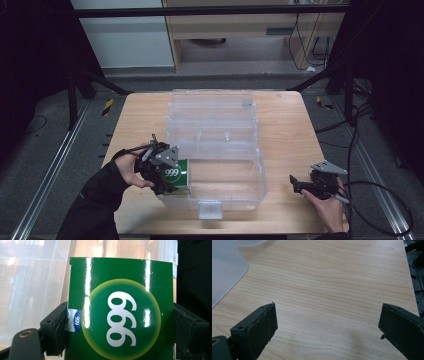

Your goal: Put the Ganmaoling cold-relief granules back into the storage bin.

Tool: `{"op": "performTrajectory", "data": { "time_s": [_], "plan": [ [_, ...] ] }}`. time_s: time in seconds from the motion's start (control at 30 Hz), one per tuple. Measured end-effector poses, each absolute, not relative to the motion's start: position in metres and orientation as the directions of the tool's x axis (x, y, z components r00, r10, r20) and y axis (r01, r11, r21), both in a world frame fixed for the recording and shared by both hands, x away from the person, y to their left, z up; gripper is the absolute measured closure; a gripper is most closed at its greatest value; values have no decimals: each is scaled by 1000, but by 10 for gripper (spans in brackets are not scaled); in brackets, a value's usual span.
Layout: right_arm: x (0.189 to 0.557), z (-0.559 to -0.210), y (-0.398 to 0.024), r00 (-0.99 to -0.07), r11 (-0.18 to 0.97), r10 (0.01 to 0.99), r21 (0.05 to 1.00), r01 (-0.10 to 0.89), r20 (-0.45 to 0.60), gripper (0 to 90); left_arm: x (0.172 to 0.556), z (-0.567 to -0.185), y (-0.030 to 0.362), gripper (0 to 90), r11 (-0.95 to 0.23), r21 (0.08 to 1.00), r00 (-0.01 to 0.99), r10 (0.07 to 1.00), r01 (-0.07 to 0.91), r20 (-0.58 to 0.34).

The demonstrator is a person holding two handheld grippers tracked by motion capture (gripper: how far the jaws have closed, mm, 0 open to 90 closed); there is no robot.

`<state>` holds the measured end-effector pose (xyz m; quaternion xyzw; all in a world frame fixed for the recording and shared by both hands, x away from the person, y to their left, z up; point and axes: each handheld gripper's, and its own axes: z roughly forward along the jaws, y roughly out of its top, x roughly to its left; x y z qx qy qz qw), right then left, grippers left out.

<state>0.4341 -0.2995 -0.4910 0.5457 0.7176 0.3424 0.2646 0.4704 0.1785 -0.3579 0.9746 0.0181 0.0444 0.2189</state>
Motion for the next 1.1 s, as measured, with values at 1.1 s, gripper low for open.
{"op": "performTrajectory", "data": {
  "time_s": [1.1],
  "plan": [
    [434, -492, -299, -267, 173, 964, 775, 608, -6, 23, 473, -399, 174, 138, -917, 394, 995, 82, 52, 61]
  ]
}}
